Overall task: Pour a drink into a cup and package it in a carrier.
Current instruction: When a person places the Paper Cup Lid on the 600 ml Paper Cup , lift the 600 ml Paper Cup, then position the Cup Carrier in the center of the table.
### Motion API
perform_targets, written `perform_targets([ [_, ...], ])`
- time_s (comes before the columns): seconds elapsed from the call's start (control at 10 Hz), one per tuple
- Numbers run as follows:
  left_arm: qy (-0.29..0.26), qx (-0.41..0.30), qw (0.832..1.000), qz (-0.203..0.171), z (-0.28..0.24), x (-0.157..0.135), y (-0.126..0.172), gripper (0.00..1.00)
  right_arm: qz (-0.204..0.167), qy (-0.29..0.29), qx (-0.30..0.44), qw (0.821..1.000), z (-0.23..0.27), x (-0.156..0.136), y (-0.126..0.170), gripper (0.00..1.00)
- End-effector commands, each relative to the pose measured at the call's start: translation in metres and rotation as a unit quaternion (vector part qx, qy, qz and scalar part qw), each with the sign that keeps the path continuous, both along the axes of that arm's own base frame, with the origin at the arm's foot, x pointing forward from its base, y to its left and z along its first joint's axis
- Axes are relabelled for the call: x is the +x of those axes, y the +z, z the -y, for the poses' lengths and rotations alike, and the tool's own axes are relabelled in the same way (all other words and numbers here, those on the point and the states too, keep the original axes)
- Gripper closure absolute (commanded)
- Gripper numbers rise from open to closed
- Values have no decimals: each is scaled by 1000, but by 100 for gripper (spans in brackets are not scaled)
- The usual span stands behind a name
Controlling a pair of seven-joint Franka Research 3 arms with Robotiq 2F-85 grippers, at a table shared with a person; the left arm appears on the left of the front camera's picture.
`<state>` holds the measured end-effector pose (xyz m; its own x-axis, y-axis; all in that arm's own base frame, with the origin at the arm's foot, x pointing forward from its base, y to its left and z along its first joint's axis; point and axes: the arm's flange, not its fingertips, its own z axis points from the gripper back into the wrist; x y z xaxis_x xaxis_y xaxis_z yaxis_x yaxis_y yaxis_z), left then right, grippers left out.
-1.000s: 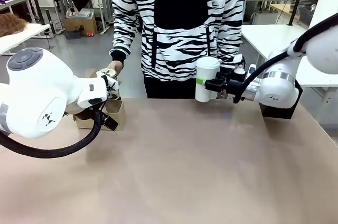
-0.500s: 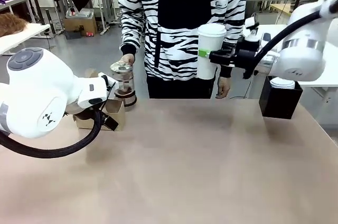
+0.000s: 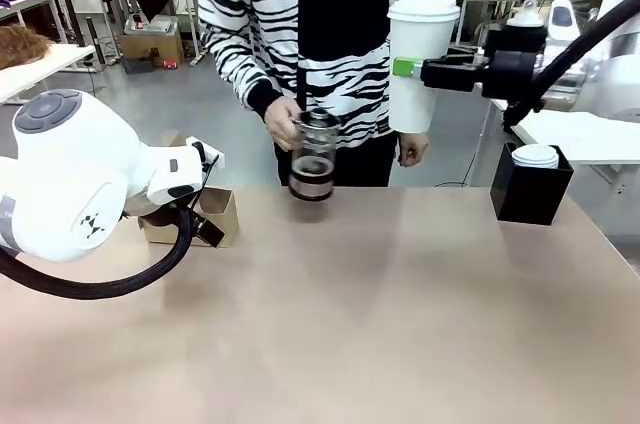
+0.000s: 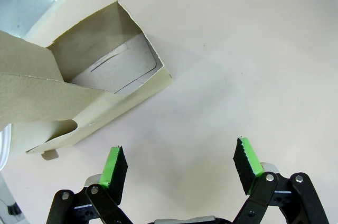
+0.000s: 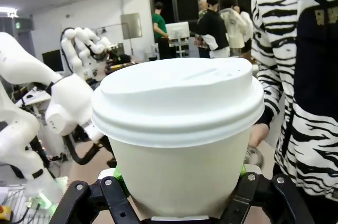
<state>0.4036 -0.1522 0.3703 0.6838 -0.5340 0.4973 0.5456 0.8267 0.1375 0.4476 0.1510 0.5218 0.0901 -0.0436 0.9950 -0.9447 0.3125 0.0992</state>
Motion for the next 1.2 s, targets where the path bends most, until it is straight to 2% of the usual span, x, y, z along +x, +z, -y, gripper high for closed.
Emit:
perform_targets([
  [0.0, 0, -1, 1000, 0, -1, 0, 0, 0, -12, -4, -3, 1000, 6, -18, 13, 20],
  [0.1, 0, -1, 1000, 0, -1, 0, 0, 0, 3, -10, 24, 1000, 10, -20, 17, 20],
  [0.2, 0, -1, 1000, 0, -1, 0, 0, 0, 1, -2, 0, 1000, 3, -11, 8, 20],
  [1.1, 0, -1, 1000, 0, -1, 0, 0, 0, 1, -2, 0, 1000, 3, -11, 8, 20],
])
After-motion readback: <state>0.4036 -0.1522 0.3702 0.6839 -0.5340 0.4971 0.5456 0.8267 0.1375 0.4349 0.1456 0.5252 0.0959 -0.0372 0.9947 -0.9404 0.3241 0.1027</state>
